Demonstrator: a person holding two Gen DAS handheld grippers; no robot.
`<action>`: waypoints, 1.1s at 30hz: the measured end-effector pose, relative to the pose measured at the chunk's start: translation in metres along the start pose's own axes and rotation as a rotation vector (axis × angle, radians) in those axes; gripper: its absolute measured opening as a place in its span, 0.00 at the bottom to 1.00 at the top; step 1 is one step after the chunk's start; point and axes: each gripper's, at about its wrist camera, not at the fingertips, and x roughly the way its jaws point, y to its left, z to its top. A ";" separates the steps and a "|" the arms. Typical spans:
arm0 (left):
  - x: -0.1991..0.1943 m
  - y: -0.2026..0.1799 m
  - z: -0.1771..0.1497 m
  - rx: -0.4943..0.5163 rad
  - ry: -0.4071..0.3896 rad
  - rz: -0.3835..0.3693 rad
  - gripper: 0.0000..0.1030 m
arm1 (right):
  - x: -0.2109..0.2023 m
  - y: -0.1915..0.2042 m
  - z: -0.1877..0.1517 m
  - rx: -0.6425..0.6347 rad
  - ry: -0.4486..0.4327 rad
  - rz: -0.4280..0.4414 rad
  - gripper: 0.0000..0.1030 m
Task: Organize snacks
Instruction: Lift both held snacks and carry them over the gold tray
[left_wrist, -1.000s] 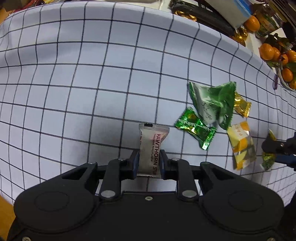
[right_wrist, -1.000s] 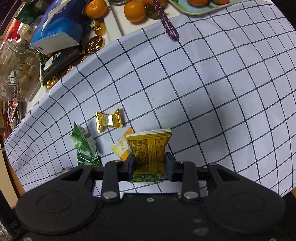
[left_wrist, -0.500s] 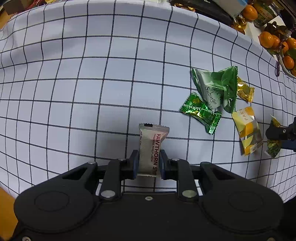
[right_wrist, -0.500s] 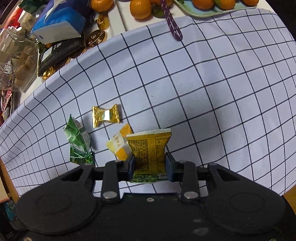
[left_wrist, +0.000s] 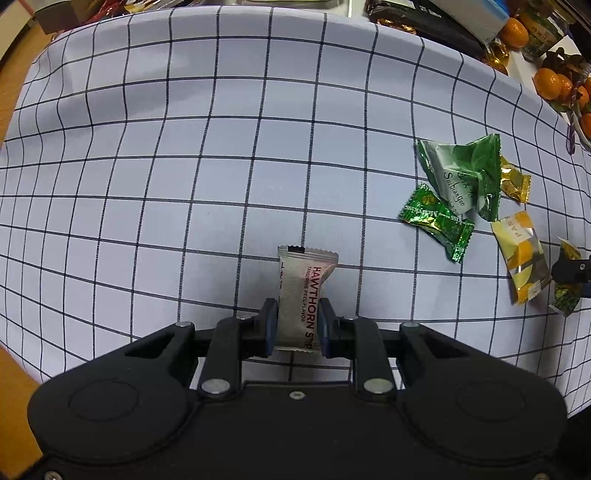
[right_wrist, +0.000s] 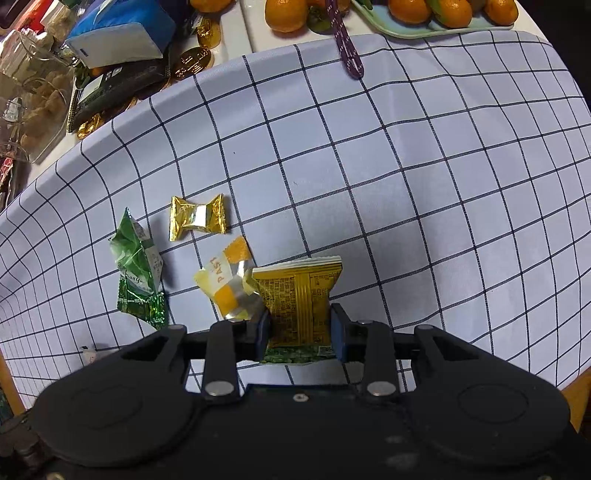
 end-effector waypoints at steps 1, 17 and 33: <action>0.000 0.002 -0.001 0.000 -0.006 0.009 0.30 | 0.001 -0.001 0.000 0.002 -0.004 -0.006 0.34; -0.038 0.068 -0.030 0.009 -0.104 0.002 0.30 | 0.004 -0.044 -0.025 -0.001 -0.069 -0.095 0.33; -0.107 0.077 -0.161 -0.005 -0.343 -0.006 0.30 | -0.063 -0.088 -0.123 0.035 -0.378 -0.012 0.33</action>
